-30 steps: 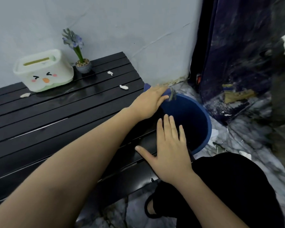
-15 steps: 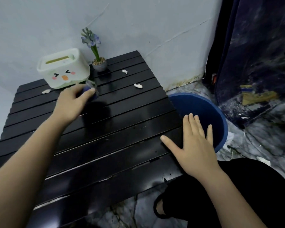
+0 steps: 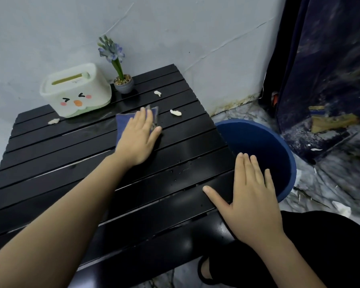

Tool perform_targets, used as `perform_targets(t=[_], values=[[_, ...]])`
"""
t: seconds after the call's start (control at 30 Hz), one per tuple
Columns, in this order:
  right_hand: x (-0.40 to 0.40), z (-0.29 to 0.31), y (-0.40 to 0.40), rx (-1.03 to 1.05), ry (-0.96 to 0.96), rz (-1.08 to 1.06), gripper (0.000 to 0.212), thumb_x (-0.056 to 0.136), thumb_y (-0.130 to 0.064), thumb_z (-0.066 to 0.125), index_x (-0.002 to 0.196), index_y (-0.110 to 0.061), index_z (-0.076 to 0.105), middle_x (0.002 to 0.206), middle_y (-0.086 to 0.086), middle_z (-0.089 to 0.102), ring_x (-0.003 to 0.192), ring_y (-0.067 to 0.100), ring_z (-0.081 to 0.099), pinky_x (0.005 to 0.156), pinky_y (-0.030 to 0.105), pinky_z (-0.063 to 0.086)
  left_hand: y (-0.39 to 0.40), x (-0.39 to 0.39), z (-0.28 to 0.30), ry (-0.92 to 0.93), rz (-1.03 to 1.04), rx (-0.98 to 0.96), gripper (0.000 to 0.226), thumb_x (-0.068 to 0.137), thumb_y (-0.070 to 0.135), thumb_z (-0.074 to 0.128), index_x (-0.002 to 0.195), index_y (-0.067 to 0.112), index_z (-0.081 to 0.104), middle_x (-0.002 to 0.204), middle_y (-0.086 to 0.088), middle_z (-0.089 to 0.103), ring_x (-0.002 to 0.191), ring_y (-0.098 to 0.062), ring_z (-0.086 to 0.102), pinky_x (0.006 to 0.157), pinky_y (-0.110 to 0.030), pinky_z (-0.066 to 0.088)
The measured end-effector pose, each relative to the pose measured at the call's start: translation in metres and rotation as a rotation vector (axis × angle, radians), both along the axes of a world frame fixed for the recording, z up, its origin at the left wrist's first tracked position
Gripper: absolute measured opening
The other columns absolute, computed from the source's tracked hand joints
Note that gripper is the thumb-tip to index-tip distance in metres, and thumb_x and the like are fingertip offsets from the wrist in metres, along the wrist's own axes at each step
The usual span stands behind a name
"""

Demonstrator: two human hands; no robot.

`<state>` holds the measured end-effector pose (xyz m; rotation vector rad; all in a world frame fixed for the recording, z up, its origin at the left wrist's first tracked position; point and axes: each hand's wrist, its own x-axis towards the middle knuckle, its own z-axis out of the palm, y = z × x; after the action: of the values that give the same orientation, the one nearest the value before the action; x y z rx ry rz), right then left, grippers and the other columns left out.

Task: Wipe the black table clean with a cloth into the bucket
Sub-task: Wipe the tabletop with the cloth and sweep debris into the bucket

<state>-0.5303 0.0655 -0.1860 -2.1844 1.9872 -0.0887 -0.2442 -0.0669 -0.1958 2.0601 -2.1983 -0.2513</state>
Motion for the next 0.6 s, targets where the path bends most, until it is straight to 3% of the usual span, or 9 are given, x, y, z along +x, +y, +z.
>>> perform_targets(t=[0.17, 0.27, 0.33, 0.4, 0.47, 0.53, 0.6], values=[[0.001, 0.000, 0.000, 0.010, -0.022, -0.005, 0.115, 0.082, -0.089, 0.000, 0.160, -0.005, 0.004, 0.169, 0.010, 0.013, 0.157, 0.024, 0.006, 0.126, 0.049, 0.015, -0.035, -0.080, 0.002, 0.065, -0.195, -0.068, 0.065, 0.107, 0.044, 0.025, 0.159, 0.007, 0.015, 0.167, -0.013, 0.012, 0.156, -0.024, 0.008, 0.127, -0.040, 0.007], [0.001, -0.001, 0.000, 0.015, -0.036, -0.008, 0.114, 0.082, -0.089, 0.001, 0.160, -0.005, 0.004, 0.169, 0.009, 0.013, 0.157, 0.023, 0.006, 0.126, 0.049, 0.014, -0.048, -0.123, 0.009, 0.181, -0.304, -0.081, 0.055, 0.108, 0.039, 0.030, 0.151, 0.006, 0.038, 0.159, -0.014, 0.036, 0.149, -0.026, 0.030, 0.122, -0.036, 0.015], [0.001, -0.001, 0.000, 0.008, -0.038, -0.009, 0.114, 0.083, -0.088, 0.002, 0.160, -0.005, 0.006, 0.169, 0.009, 0.014, 0.157, 0.023, 0.007, 0.126, 0.049, 0.015, -0.050, -0.151, 0.012, 0.275, -0.320, -0.063, 0.046, 0.107, 0.038, 0.033, 0.125, 0.008, 0.062, 0.126, -0.013, 0.064, 0.121, -0.029, 0.055, 0.113, -0.040, 0.035], [0.000, -0.002, 0.000, -0.002, -0.053, -0.010, 0.113, 0.083, -0.088, 0.003, 0.160, -0.005, 0.008, 0.169, 0.010, 0.016, 0.157, 0.023, 0.008, 0.126, 0.049, 0.015, -0.052, -0.168, 0.016, 0.405, -0.230, -0.042, 0.049, 0.106, 0.041, 0.035, 0.099, 0.006, 0.068, 0.087, -0.010, 0.069, 0.090, -0.028, 0.063, 0.089, -0.045, 0.050], [0.000, -0.003, -0.001, 0.000, -0.067, -0.011, 0.114, 0.082, -0.089, 0.003, 0.160, -0.006, 0.006, 0.169, 0.009, 0.015, 0.157, 0.023, 0.007, 0.126, 0.049, 0.013, -0.055, -0.173, 0.025, 0.671, -0.117, 0.015, 0.050, 0.105, 0.040, 0.037, 0.092, 0.009, 0.073, 0.085, -0.008, 0.074, 0.090, -0.024, 0.069, 0.090, -0.039, 0.053], [-0.001, -0.004, -0.001, -0.001, -0.086, -0.014, 0.115, 0.081, -0.090, 0.004, 0.161, -0.007, 0.005, 0.169, 0.008, 0.014, 0.157, 0.022, 0.005, 0.127, 0.049, 0.011, -0.056, -0.168, 0.038, 1.069, 0.026, 0.062, 0.043, 0.105, 0.030, 0.041, 0.090, 0.012, 0.077, 0.092, -0.007, 0.078, 0.097, -0.020, 0.072, 0.099, -0.033, 0.052], [-0.002, -0.003, -0.002, -0.003, -0.103, -0.016, 0.116, 0.081, -0.090, 0.005, 0.161, -0.007, 0.005, 0.169, 0.007, 0.013, 0.157, 0.021, 0.004, 0.127, 0.048, 0.010, -0.052, -0.150, 0.053, 1.462, 0.222, 0.103, 0.040, 0.104, 0.026, 0.046, 0.092, 0.004, 0.076, 0.093, -0.014, 0.078, 0.095, -0.026, 0.074, 0.100, -0.037, 0.053]])
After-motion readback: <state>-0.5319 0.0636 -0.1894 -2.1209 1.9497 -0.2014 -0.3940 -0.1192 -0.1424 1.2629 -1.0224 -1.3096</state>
